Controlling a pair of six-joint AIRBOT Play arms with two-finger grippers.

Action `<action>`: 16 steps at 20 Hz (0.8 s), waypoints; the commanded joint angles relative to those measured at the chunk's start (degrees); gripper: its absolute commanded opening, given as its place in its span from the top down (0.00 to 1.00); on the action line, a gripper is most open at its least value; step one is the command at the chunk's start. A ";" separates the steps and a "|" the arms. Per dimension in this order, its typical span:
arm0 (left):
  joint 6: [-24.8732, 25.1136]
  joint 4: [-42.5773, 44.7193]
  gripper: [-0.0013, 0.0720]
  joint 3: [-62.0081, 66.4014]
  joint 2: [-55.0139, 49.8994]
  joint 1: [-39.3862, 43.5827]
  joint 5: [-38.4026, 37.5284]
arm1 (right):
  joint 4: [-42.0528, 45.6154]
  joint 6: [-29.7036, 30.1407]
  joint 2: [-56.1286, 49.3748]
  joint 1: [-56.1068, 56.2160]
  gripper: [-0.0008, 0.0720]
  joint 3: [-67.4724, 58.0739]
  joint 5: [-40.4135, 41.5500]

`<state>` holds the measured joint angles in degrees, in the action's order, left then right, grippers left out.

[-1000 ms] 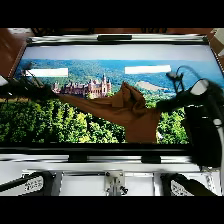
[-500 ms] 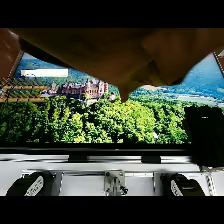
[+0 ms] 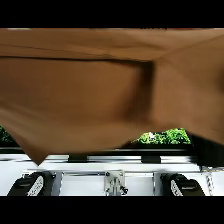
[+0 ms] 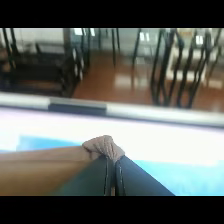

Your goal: Fold the shirts.

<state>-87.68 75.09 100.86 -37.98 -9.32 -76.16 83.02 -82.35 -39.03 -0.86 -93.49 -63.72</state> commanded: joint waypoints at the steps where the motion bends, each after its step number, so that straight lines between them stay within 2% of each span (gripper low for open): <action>1: 1.05 3.87 0.94 -15.02 -1.11 -0.07 -3.17 | 4.39 -0.50 -9.86 -0.02 0.90 -0.04 -10.08; 3: 1.07 4.81 0.94 -24.70 -4.20 -0.07 -1.68 | 3.17 -0.59 -18.36 -0.02 0.90 -0.04 -11.89; 5: 1.07 4.92 0.94 -31.78 -9.40 -0.07 4.22 | -1.18 -0.57 -28.20 0.02 0.90 -0.07 -10.27; 7: 1.03 4.09 0.94 -33.42 -17.42 -0.04 9.27 | -6.36 -0.72 -37.90 0.02 0.90 -0.07 -3.96; 10: 1.03 -1.68 0.93 -31.74 -29.66 0.02 15.93 | -14.12 -2.99 -49.05 0.02 0.90 -0.07 10.05; 13: 1.03 -9.90 0.93 -30.75 -38.47 0.07 26.56 | -21.53 -2.95 -55.63 0.02 0.90 -0.07 20.06; 16: 1.03 -16.48 0.93 -30.77 -43.63 0.07 37.35 | -21.88 -2.95 -59.43 0.00 0.90 -0.07 25.70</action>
<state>-86.63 66.06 70.13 -75.64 -9.28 -50.15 64.99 -85.06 -93.47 -0.86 -93.51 -46.28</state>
